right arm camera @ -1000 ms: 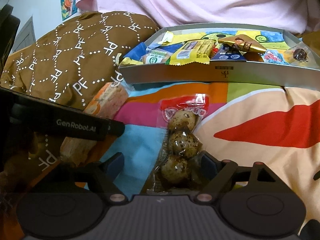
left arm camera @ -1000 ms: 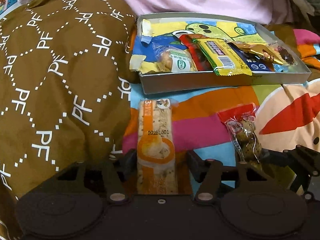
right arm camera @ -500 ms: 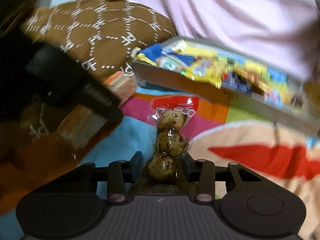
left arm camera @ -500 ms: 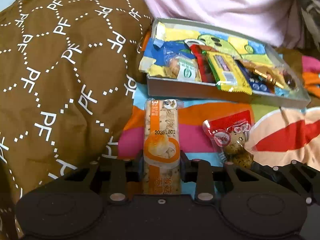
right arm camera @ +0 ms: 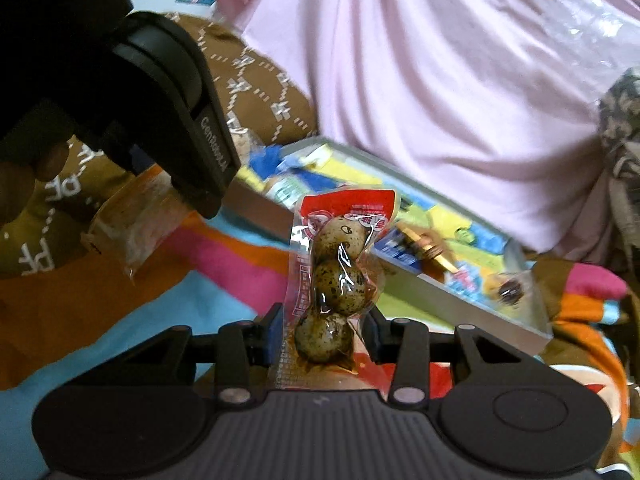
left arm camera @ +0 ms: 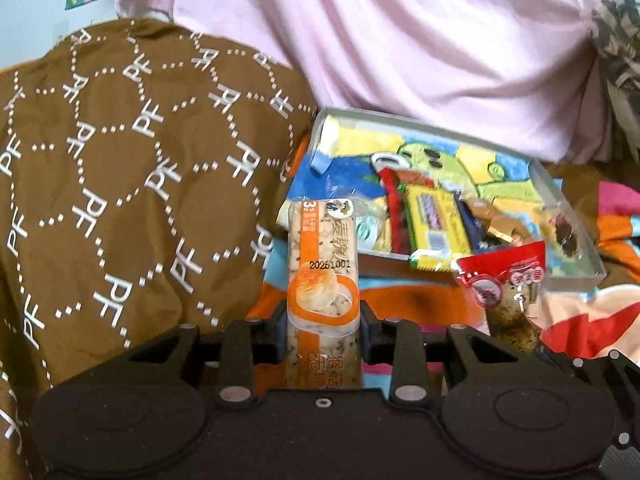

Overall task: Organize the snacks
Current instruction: 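Carry the biscuit bar and quail egg pack up and over the grey tray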

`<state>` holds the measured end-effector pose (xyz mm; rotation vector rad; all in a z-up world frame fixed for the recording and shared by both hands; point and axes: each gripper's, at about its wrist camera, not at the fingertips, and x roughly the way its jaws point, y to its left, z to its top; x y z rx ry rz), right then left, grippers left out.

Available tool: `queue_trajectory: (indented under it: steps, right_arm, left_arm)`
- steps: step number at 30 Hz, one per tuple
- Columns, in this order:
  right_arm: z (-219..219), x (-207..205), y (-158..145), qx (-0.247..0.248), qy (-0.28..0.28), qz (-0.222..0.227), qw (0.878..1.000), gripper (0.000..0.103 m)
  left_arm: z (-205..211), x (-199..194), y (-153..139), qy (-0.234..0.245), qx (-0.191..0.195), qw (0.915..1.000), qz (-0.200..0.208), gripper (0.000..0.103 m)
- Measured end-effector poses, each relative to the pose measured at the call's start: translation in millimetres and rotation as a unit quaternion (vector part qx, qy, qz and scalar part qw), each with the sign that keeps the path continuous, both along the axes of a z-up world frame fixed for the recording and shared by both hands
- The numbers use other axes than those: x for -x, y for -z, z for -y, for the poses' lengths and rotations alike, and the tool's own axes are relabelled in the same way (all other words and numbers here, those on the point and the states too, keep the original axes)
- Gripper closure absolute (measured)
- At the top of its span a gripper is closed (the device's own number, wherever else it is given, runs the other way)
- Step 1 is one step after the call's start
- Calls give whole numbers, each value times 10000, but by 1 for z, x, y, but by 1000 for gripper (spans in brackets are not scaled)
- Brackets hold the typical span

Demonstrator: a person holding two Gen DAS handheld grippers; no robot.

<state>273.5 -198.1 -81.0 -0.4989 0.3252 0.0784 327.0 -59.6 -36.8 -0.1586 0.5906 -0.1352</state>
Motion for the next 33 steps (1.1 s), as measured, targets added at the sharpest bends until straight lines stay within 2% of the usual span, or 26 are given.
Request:
queue_trajectory:
  steps: [7,18,26,33]
  right_arm:
    - [18,-2,-23,-240,195,445,9985,58]
    - [54,-36,-59,-606,516,1041,9914,58]
    - [101,-72,-68,-1279,941,1111,9810,58]
    - [119,-93,-64,-1587,1147,1168,9737,58]
  left_arm:
    - [20,-7,-23,-117,-53,9995,272,68]
    - [60,-53,-56,-272,205,9981,506,68]
    - [95,-89,-60,-120,197,9975,662,68]
    - [123,-117,-59,4,172,9969,766,68]
